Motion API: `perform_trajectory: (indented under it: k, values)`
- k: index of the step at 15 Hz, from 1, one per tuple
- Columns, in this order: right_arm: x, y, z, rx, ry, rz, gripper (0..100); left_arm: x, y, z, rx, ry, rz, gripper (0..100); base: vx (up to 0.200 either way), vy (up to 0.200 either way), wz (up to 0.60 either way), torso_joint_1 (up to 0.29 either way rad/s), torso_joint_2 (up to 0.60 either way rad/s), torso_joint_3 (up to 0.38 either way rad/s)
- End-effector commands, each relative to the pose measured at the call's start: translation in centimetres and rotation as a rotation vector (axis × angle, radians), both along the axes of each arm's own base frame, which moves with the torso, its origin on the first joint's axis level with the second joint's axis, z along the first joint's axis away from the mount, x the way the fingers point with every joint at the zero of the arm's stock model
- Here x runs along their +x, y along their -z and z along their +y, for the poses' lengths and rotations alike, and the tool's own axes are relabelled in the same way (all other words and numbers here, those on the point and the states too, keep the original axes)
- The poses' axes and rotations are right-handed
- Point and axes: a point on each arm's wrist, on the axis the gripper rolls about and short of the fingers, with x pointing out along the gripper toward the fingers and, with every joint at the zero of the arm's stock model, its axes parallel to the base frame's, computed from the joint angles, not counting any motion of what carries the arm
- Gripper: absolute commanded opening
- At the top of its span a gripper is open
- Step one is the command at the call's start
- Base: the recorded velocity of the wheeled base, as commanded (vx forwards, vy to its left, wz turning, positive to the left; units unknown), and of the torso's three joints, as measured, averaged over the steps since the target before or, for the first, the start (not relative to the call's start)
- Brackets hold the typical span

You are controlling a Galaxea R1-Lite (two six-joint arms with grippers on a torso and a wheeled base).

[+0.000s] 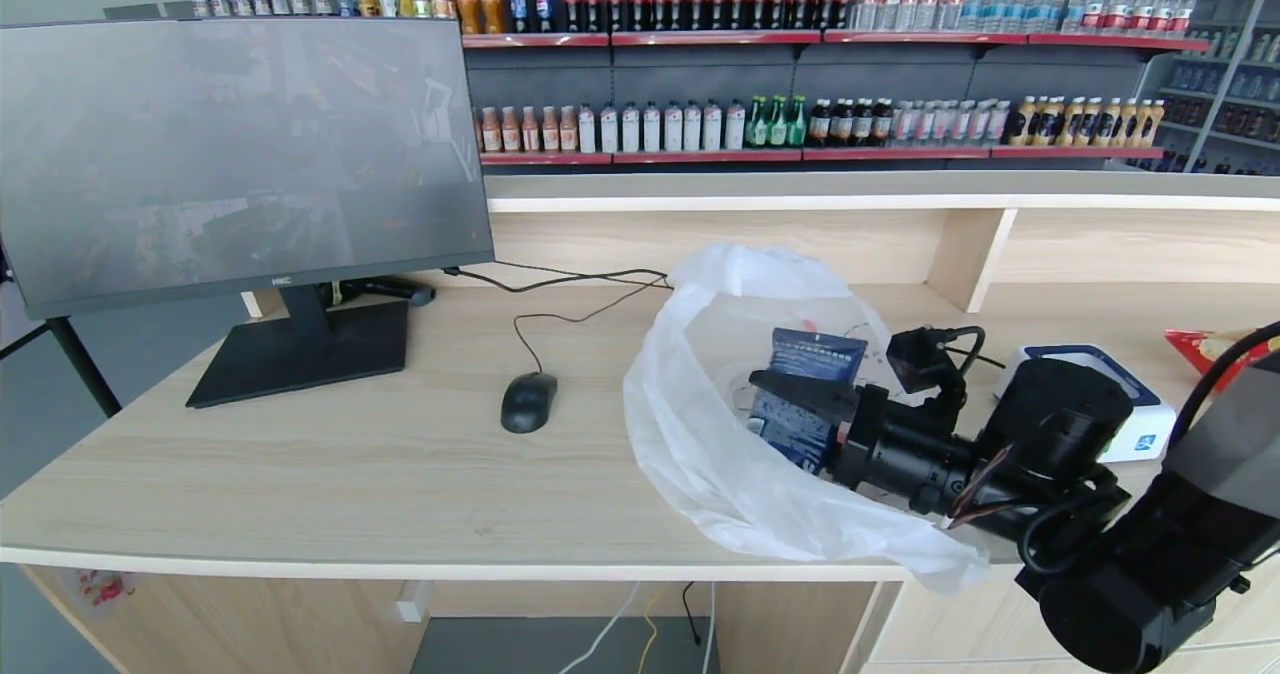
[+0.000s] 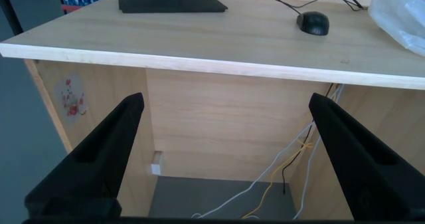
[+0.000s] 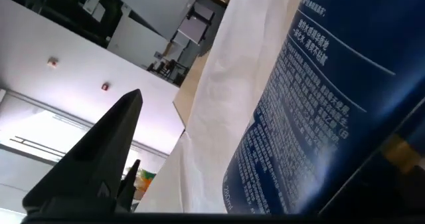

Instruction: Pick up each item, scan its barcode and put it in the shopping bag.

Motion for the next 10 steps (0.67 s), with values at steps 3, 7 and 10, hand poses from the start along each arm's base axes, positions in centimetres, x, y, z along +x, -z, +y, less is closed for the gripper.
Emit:
perform_trajectory:
  k: [3,7,10]
  values:
    - [0.6,-0.6,-1.1,-0.038,0.039,-0.094,100,0.0,0.0,0.0,0.0,-0.001,-0.001,100,0.0,0.0,0.0,0.0,0.0,0.0]
    - [0.6,-1.8,-2.1,-0.12,0.093,-0.26,100,0.0,0.0,0.0,0.0,-0.001,-0.001,100,0.0,0.0,0.0,0.0,0.0,0.0]
    - [2.0,-2.5,-1.7,-0.147,0.111,-0.371,100,0.0,0.0,0.0,0.0,0.0,-0.001,100,0.0,0.0,0.0,0.0,0.0,0.0]
